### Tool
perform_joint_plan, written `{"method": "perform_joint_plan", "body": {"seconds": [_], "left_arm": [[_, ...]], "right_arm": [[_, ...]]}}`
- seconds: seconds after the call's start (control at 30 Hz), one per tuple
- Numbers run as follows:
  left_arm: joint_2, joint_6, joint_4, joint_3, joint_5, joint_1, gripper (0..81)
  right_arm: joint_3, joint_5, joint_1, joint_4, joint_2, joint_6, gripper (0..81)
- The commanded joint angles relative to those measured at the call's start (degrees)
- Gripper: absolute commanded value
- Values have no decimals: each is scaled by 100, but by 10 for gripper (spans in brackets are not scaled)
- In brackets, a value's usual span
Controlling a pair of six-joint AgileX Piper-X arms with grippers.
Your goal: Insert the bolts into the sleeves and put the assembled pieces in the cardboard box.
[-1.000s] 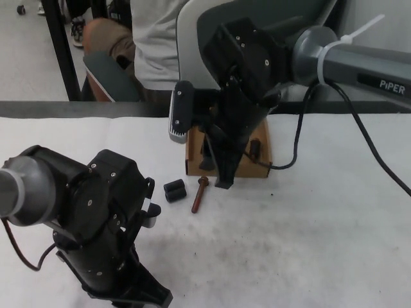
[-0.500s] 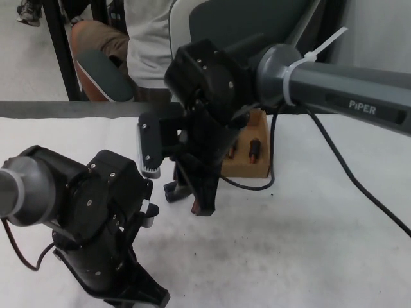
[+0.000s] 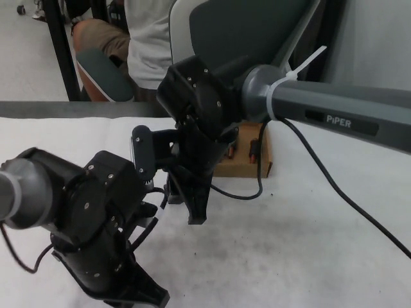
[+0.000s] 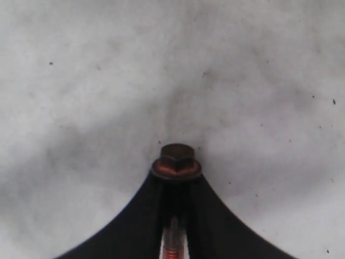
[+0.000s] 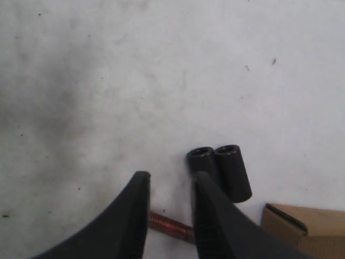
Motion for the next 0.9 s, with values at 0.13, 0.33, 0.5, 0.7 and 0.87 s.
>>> {"method": "perform_joint_plan", "body": {"seconds": [0.13, 0.33, 0.5, 0.7, 0.87], "left_arm": [[-978, -547, -376, 594, -219, 26, 8], [-2464, -967, -1013, 1127, -239, 26, 8], [-3571, -966, -1134, 1220, -239, 26, 8], [-4476, -966, -1134, 1220, -223, 26, 8], [-4818, -946, -978, 1220, -223, 26, 8]], "right_arm": [[-59, -42, -135, -233, -13, -21, 270], [-59, -42, -272, -231, -13, 58, 270], [-59, -42, -283, -324, -13, 197, 270], [-59, -42, -283, -491, 29, 304, 270], [-59, -42, -283, -436, 109, 304, 270]]}}
